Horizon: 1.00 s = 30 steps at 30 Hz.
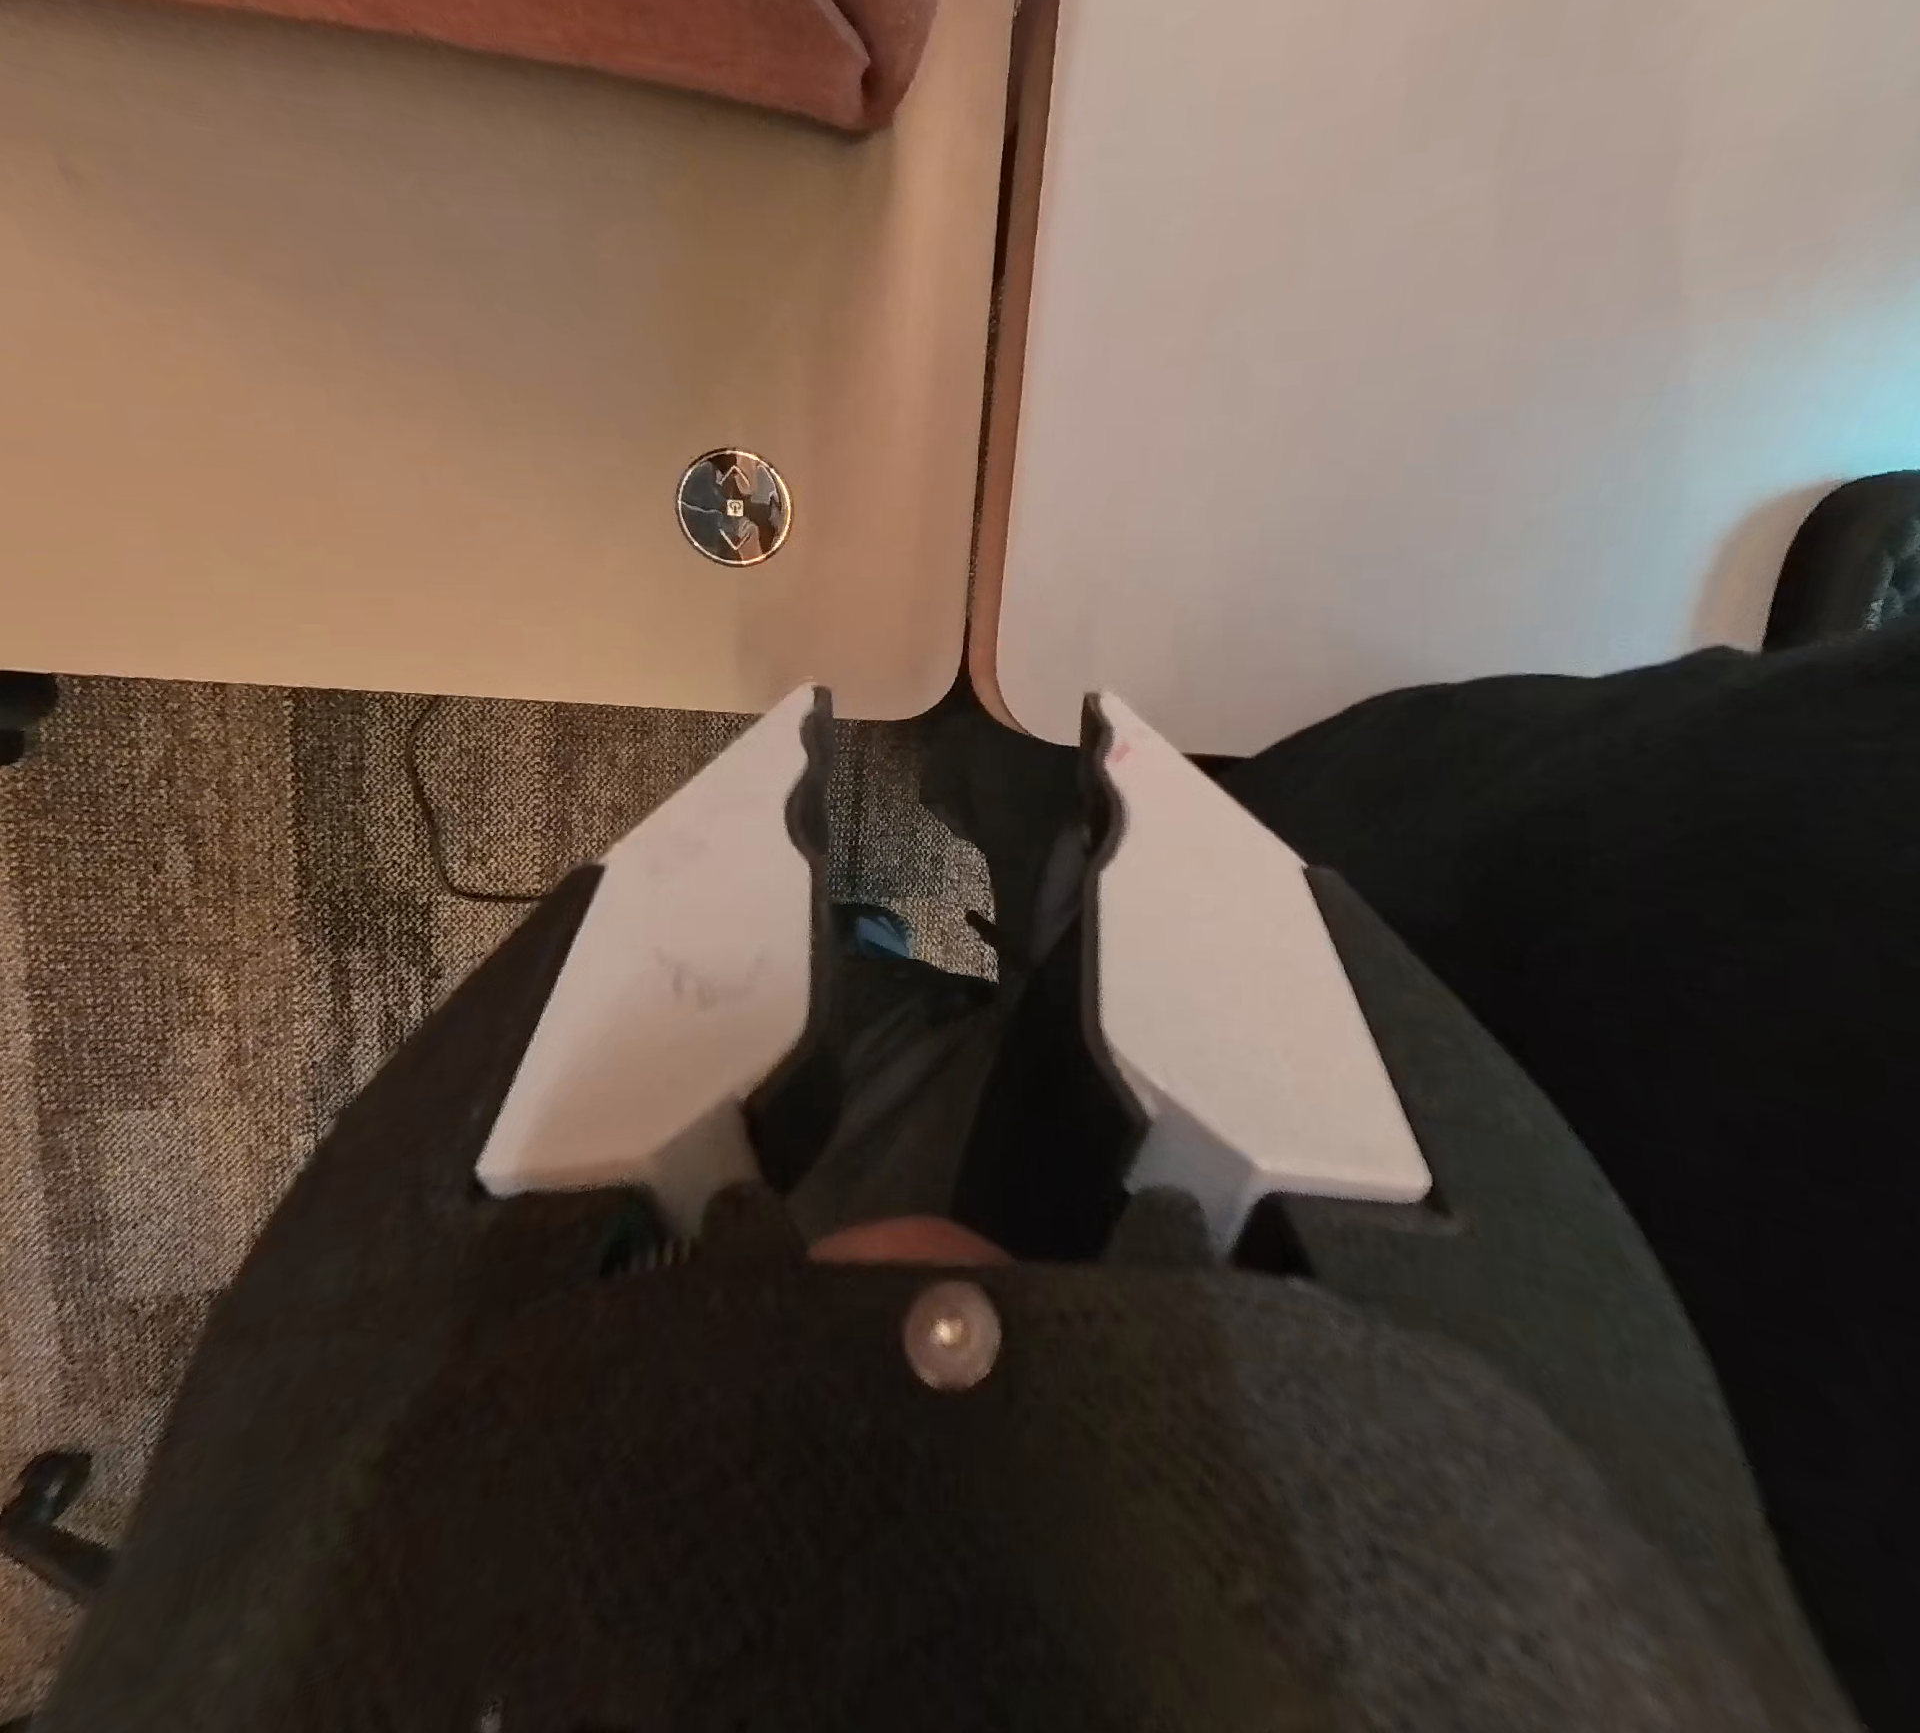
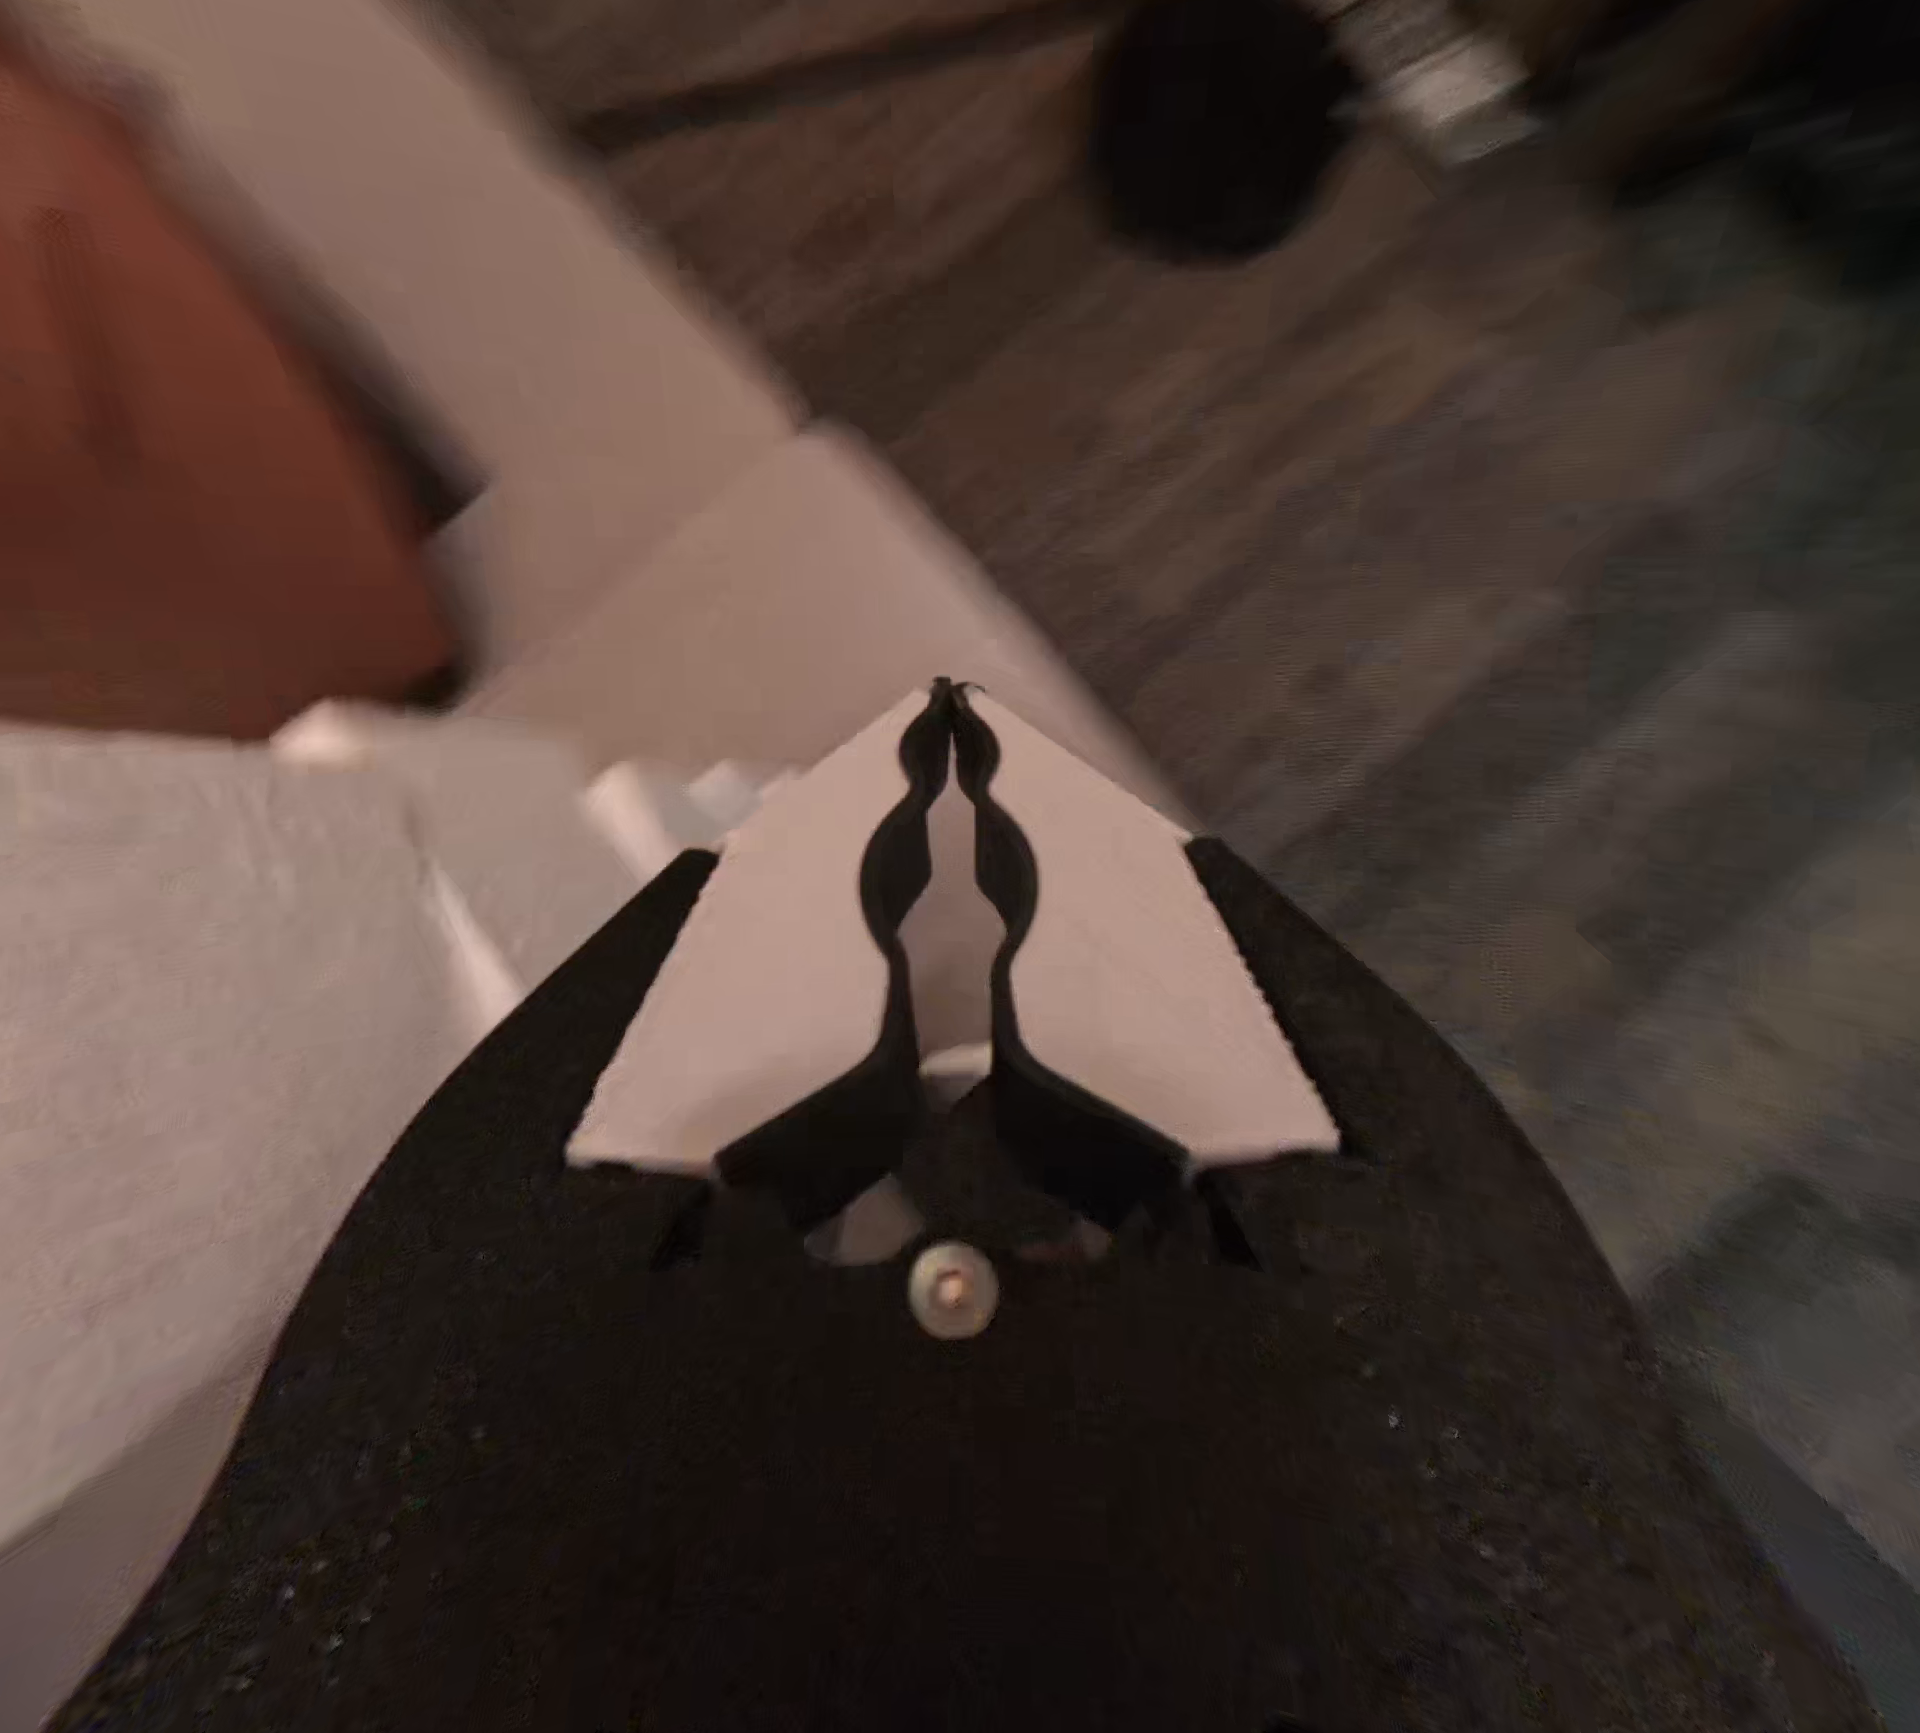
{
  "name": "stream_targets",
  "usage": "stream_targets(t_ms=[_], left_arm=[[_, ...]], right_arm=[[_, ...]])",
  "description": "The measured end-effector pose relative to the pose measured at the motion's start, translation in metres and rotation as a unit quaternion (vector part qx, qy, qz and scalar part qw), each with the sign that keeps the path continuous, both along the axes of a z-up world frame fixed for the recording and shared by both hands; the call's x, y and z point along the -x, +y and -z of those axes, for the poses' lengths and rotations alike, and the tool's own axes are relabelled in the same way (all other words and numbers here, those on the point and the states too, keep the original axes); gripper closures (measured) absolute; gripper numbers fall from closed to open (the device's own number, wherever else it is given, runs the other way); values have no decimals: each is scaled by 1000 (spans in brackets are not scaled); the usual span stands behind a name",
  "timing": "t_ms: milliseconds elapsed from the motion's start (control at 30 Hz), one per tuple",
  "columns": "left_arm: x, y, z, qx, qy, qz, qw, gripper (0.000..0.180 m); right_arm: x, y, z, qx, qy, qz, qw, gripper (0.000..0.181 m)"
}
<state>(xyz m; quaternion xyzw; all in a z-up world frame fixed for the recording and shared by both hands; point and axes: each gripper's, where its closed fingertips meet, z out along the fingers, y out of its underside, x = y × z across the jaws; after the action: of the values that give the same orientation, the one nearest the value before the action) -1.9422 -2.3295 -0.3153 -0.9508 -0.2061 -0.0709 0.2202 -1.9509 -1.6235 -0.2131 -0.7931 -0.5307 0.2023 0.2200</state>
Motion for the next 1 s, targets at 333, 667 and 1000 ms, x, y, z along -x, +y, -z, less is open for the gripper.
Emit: stream_targets(t_ms=[333,667,1000], left_arm=[[-2,9,3,-4,-8,26,1000,134],[5,18,0,-51,-15,73,996,134],[22,-6,-10,-110,-20,142,984,134]], right_arm=[[3,-8,-93,-89,84,12,992,181],[-20,-179,-105,-197,46,-18,979,140],[-44,-303,-50,-213,33,153,965,128]])
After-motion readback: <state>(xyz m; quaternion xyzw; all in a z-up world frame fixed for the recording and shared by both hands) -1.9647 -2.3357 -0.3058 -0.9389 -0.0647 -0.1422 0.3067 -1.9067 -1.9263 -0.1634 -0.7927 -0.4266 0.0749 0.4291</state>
